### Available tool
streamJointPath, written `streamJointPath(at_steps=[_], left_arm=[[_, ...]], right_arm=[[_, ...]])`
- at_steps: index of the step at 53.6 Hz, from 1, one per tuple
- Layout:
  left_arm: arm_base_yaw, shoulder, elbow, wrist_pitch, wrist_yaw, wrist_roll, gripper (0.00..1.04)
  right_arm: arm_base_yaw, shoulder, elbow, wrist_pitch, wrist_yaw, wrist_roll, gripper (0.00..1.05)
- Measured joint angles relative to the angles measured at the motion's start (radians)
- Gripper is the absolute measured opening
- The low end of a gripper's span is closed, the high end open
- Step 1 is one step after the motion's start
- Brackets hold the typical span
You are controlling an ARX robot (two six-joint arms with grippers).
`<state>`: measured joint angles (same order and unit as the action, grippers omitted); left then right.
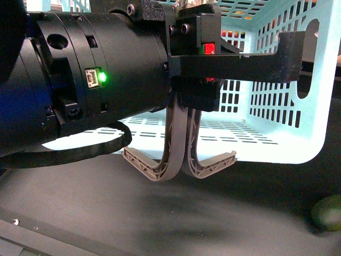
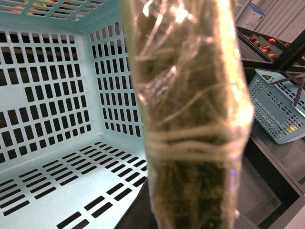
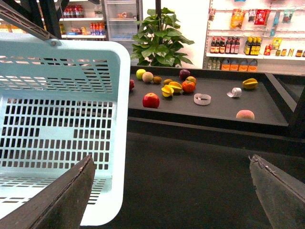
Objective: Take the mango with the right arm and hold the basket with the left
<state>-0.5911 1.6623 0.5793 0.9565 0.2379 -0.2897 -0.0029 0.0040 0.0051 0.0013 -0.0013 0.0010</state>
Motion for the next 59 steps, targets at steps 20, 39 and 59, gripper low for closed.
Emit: streamJointPath(at_steps=[20,39,59], left_arm=[[0.0,0.0,0.0,0.0,0.0,0.0,0.07],[0.0,0.0,0.0,0.0,-0.001,0.001,0.07],[0.0,0.0,0.0,0.0,0.0,0.002,0.07]], right_arm=[[0.0,0.0,0.0,0.0,0.0,0.0,0.97],[-0.002,0.452,0.058,0.077,0.433,0.053,0.97],[-0.216,1.151,0.092,0.536,0.148,0.029,0.97]])
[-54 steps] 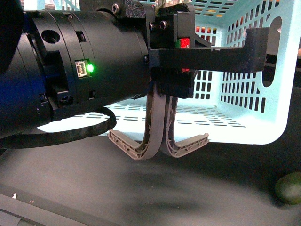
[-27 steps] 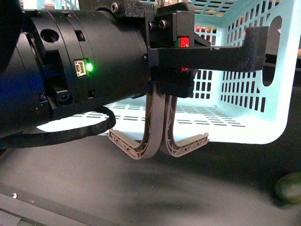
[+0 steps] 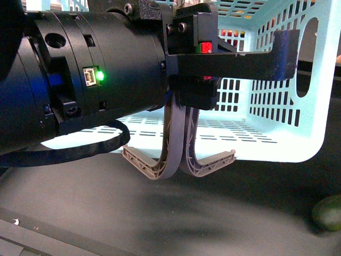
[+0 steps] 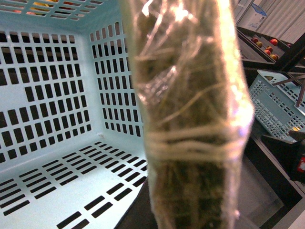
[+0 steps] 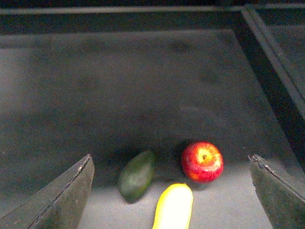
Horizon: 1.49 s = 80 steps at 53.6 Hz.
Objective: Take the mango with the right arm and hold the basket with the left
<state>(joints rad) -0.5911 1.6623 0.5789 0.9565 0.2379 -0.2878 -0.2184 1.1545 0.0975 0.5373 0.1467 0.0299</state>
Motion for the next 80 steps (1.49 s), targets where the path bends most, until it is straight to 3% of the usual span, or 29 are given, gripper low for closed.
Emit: streamJointPath(at_steps=[9,27,46,80], left_arm=[[0.0,0.0,0.0,0.0,0.0,0.0,0.07],[0.0,0.0,0.0,0.0,0.0,0.0,0.07],[0.0,0.0,0.0,0.0,0.0,0.0,0.07],[0.0,0.0,0.0,0.0,0.0,-0.001,0.07]], right_arm=[[-0.076,0.411,0.049,0.251,-0.05,-0.028,0.97],[-0.131,0.917,0.115,0.5,-0.034,-0.004,0.97],[-0.143,1.201,0.221,0.561,-0.012,0.025,0.97],[-0.133,1.447,0.378,0.563,0.035,0.072,0.97]])
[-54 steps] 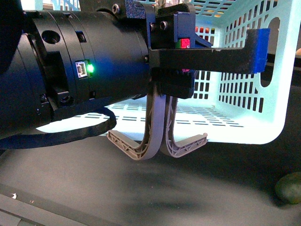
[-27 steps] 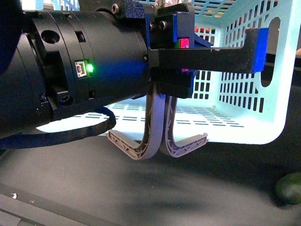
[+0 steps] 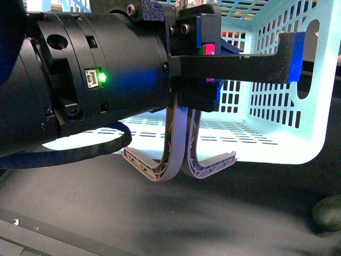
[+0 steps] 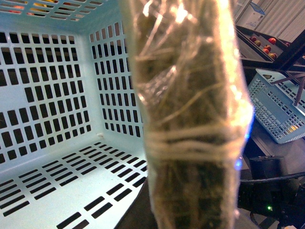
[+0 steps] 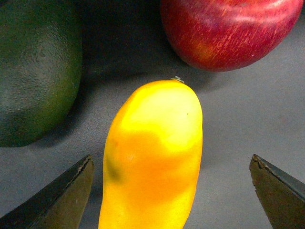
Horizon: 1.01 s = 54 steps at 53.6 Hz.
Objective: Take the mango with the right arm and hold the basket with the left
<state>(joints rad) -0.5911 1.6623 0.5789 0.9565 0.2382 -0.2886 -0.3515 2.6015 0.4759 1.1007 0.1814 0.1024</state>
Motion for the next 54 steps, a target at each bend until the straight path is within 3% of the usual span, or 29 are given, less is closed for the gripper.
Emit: streamJointPath(at_steps=[38,54], left_arm=[[0.0,0.0,0.0,0.0,0.0,0.0,0.07],[0.0,0.0,0.0,0.0,0.0,0.0,0.07]], right_arm=[[-0.015,0.158,0.088,0.018,0.013,0.001,0.96],[-0.033,0.165,0.077,0.035,-0.014,-0.009,0.61]])
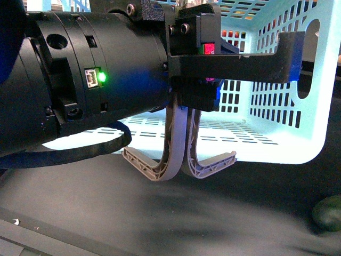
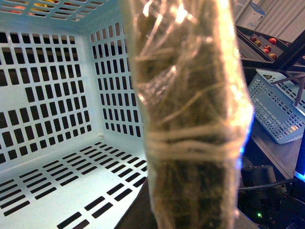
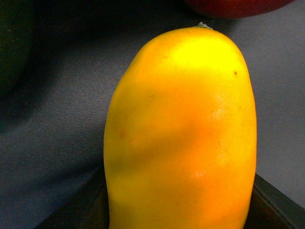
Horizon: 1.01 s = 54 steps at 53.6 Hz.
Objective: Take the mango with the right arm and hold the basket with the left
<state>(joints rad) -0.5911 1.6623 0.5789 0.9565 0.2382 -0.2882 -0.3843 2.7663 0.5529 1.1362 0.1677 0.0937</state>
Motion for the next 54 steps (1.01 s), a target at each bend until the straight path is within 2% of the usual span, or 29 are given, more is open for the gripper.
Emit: streamJointPath(at_steps=[6,27,42,46,54], left_arm=[[0.0,0.0,0.0,0.0,0.0,0.0,0.07],[0.0,0.0,0.0,0.0,0.0,0.0,0.07],[0.0,0.0,0.0,0.0,0.0,0.0,0.07],[0.0,0.0,0.0,0.0,0.0,0.0,0.07],[0.0,0.0,0.0,0.0,0.0,0.0,0.07]], right_arm=[[-0.002,0.0,-0.026,0.024,-0.006,0.001,0.57],[-0.014,-0.124,-0.1,0.029,-0.086,0.021,0.57],[0.015,-0.469,-0.195,-0.114,-0.151,0.048,0.56],[0.05,-0.585,-0.237,-0.125,-0.152,0.069,0.56],[0.124,-0.879,-0.299,-0.28,-0.195,0.105,0.56]])
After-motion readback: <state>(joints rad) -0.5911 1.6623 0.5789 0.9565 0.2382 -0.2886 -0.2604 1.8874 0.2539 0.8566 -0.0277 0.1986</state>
